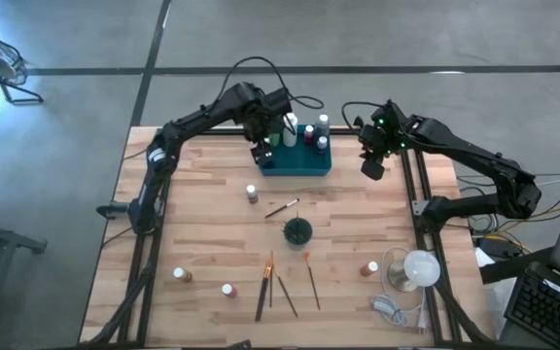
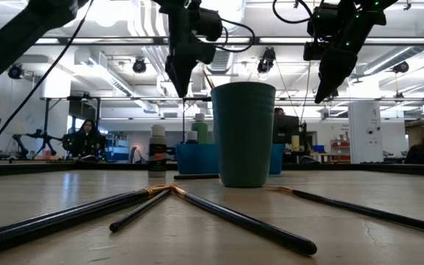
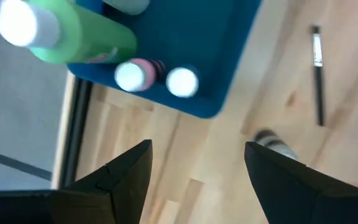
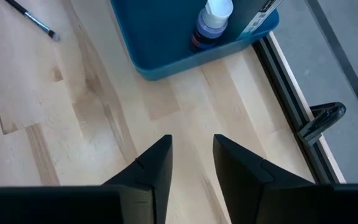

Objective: Pick & Place Paint Supplies
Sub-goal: Put the gray paint bottle into the blue bin

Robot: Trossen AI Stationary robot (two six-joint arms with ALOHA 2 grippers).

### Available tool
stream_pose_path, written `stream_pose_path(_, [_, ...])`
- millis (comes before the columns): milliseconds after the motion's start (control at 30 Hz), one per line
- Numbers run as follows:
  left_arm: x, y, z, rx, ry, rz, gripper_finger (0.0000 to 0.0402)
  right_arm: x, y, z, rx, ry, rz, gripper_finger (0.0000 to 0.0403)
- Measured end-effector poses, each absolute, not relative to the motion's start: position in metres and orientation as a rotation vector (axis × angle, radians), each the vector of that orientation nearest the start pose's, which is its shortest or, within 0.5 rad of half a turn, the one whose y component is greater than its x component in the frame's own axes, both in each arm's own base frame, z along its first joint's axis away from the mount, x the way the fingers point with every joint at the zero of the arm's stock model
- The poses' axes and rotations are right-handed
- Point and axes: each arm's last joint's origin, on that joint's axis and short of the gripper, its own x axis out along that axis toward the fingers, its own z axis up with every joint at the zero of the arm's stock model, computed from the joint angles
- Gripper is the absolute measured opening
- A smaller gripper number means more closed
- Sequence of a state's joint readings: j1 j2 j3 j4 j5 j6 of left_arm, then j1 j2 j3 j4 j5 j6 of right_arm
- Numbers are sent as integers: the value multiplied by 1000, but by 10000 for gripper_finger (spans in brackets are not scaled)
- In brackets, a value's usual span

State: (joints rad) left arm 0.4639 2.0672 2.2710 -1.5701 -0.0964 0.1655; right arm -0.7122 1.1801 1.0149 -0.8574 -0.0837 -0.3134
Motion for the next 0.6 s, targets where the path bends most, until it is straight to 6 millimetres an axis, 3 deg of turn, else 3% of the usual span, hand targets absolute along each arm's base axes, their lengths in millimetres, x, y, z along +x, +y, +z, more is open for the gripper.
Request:
stream_pose_path(200, [334,149,357,-165,1393,340,259,169,-143,284,117,1030,-420,137])
stream_pose_path(467, [300,115,344,-251,1367,401,259,171,-145,286,119,1001,-436,159])
stream_pose_path(600, [284,108,340,-356,1293,492,259,171,-145,286,153,988,-456,167])
